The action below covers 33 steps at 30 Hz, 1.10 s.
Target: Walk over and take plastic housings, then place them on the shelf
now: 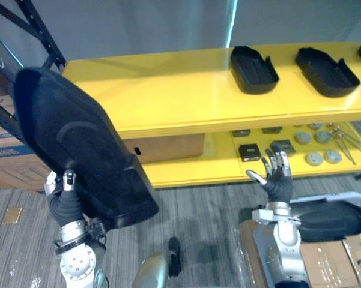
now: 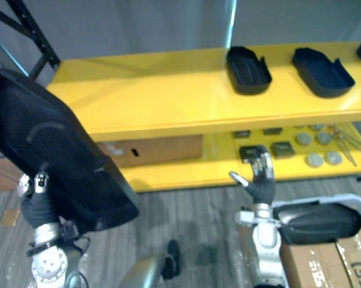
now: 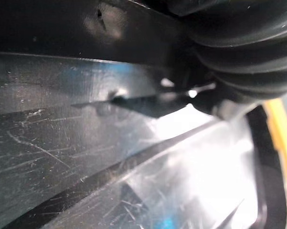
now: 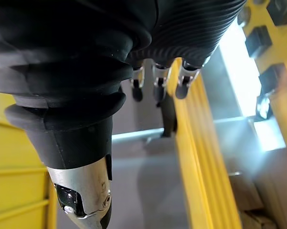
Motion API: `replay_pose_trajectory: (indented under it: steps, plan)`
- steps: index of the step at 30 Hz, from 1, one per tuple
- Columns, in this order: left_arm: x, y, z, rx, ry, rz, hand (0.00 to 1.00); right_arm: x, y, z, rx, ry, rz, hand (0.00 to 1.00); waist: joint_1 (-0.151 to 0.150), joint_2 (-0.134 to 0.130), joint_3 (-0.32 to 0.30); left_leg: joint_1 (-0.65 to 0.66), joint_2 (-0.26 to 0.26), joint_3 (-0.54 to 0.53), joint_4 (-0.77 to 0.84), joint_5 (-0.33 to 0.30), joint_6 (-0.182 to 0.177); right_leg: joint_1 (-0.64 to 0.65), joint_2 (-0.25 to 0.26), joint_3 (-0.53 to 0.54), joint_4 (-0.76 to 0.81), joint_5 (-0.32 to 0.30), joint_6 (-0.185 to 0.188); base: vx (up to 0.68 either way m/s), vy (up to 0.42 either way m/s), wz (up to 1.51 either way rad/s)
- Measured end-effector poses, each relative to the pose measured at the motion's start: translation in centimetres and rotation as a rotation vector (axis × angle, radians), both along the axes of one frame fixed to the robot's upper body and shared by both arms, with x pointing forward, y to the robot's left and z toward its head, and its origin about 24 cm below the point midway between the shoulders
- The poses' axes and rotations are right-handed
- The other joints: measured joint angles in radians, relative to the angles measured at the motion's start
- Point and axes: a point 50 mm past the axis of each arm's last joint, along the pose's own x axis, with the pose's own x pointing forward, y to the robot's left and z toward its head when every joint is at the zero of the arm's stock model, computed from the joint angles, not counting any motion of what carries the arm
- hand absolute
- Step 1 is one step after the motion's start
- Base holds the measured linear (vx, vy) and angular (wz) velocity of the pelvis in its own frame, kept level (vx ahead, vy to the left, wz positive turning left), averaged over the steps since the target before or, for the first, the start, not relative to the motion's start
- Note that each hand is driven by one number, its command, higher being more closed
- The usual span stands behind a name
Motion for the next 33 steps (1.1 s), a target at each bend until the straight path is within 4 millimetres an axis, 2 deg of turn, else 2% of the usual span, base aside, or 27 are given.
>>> replay_pose_trajectory:
  steps: [2,3,4,5,6,8,9,10,11,14,16,17,19,20,23,27,31,33]
  plan:
    - [0.0,-0.1,0.1,0.025,0.004,-0.003,1.0,-0.2,-0.2,0.1,0.006,-0.014,-0.03,0.0,-0.017,0.007,0.002,0.076,-0.006,0.005,-0.084,0.0,-0.001,-0.076,-0.035,0.074,0.151,0.139,-0.053,0.22,0.149,0.16]
    - [0.1,-0.2,0.2,0.052,0.006,-0.003,1.0,-0.2,-0.3,0.3,-0.011,-0.03,-0.036,0.0,-0.034,0.018,0.01,0.137,-0.004,-0.014,-0.135,0.004,-0.006,-0.156,-0.022,0.137,0.263,0.038,0.007,0.24,0.143,0.2]
    - [0.1,-0.1,0.3,0.072,0.008,0.0,1.0,-0.3,-0.3,0.4,-0.017,-0.034,-0.038,0.0,-0.037,0.02,0.011,0.155,0.0,-0.014,-0.147,0.007,-0.011,-0.181,-0.012,0.152,0.273,0.008,0.02,0.21,0.121,0.2]
    - [0.2,0.1,0.5,0.107,0.009,-0.002,1.0,-0.5,-0.5,0.6,-0.026,-0.041,-0.048,0.0,-0.043,0.018,0.01,0.177,0.002,-0.015,-0.153,0.011,-0.017,-0.216,0.007,0.152,0.24,-0.034,0.046,0.22,0.085,0.12]
    - [0.3,0.2,0.7,0.122,0.008,-0.007,1.0,-0.5,-0.6,0.7,-0.03,-0.044,-0.053,0.0,-0.045,0.016,0.009,0.185,0.001,-0.018,-0.156,0.009,-0.014,-0.233,0.019,0.155,0.202,-0.05,0.056,0.23,0.056,0.19]
    - [0.9,0.2,1.5,0.156,-0.025,-0.026,1.0,-0.9,-1.4,1.6,-0.044,-0.081,-0.09,0.0,-0.058,0.012,0.006,0.189,0.001,-0.056,-0.163,0.004,-0.011,-0.284,0.081,0.186,0.006,-0.075,0.074,0.26,0.0,0.54]
    - [1.6,0.1,2.2,0.166,-0.054,-0.04,1.0,-1.3,-2.2,2.2,-0.057,-0.119,-0.128,0.0,-0.069,0.013,0.006,0.189,0.0,-0.091,-0.164,0.004,-0.011,-0.303,0.121,0.255,-0.123,-0.067,0.087,0.24,-0.017,0.73]
    - [1.7,0.0,2.3,0.165,-0.056,-0.042,1.0,-1.4,-2.4,2.4,-0.059,-0.125,-0.136,0.0,-0.071,0.013,0.006,0.19,-0.001,-0.1,-0.163,0.004,-0.01,-0.303,0.128,0.27,-0.144,-0.063,0.093,0.24,-0.041,0.87]
    - [2.0,-0.2,2.5,0.157,-0.064,-0.05,1.0,-1.6,-2.9,2.7,-0.06,-0.145,-0.17,0.0,-0.08,0.011,0.005,0.199,-0.003,-0.131,-0.162,0.004,-0.011,-0.292,0.142,0.31,-0.206,-0.05,0.116,0.24,-0.094,0.71]
    - [2.0,-0.3,2.2,0.143,-0.042,-0.054,1.0,-1.5,-3.2,3.7,-0.098,-0.184,-0.238,0.0,-0.068,-0.01,-0.01,0.226,-0.006,-0.164,-0.161,-0.003,-0.022,-0.226,0.156,0.305,-0.364,-0.025,0.145,0.24,-0.148,0.55]
    - [1.9,-0.2,1.9,0.135,-0.019,-0.062,1.0,-0.9,-3.1,4.7,-0.139,-0.223,-0.269,0.0,-0.05,-0.034,-0.027,0.224,-0.013,-0.164,-0.152,-0.017,-0.043,-0.185,0.168,0.295,-0.482,0.081,0.122,0.18,-0.201,0.26]
    - [1.8,-0.2,1.5,0.122,0.0,-0.062,1.0,-0.5,-3.3,5.6,-0.162,-0.259,-0.288,0.0,-0.045,-0.039,-0.032,0.221,-0.012,-0.165,-0.136,-0.032,-0.06,-0.148,0.175,0.276,-0.542,0.103,0.137,0.17,-0.233,0.1]
    - [1.5,-0.5,0.9,0.079,0.015,-0.071,1.0,-0.1,-3.9,6.8,-0.198,-0.306,-0.326,0.0,-0.039,-0.011,-0.038,0.222,0.015,-0.152,-0.121,-0.05,-0.079,-0.116,0.204,0.275,-0.59,0.107,0.137,0.16,-0.205,-0.01]
    - [1.5,-0.8,0.8,0.063,0.014,-0.092,1.0,-0.3,-4.6,7.6,-0.22,-0.334,-0.357,0.0,-0.04,0.012,-0.052,0.222,0.032,-0.15,-0.125,-0.055,-0.087,-0.115,0.221,0.275,-0.596,0.108,0.135,0.12,-0.133,-0.03]
    - [1.4,-1.1,1.5,0.075,-0.025,-0.108,1.0,-1.6,-6.3,8.8,-0.26,-0.373,-0.429,0.0,-0.056,0.047,-0.073,0.239,0.056,-0.114,-0.146,-0.055,-0.089,-0.114,0.245,0.28,-0.597,0.108,0.135,0.14,-0.117,-0.09]
    - [1.7,-1.3,2.6,0.084,-0.095,-0.114,1.0,-3.8,-6.6,8.6,-0.279,-0.362,-0.46,0.0,-0.09,0.045,-0.075,0.278,0.056,-0.081,-0.164,-0.058,-0.093,-0.089,0.249,0.292,-0.613,0.109,0.133,0.07,-0.014,-0.19]
    - [1.9,-1.3,2.9,0.084,-0.112,-0.111,1.0,-4.6,-6.1,7.2,-0.222,-0.315,-0.484,0.0,-0.103,0.03,-0.075,0.265,0.054,-0.043,-0.166,-0.059,-0.093,-0.117,0.251,0.318,-0.627,0.12,0.117,-0.03,0.024,-0.29]
    - [2.2,-1.4,3.3,0.075,-0.137,-0.104,1.0,-4.7,-6.0,6.9,-0.201,-0.309,-0.496,0.0,-0.12,0.023,-0.066,0.224,0.051,-0.033,-0.159,-0.059,-0.094,-0.165,0.249,0.339,-0.624,0.12,0.117,-0.09,0.009,-0.18]
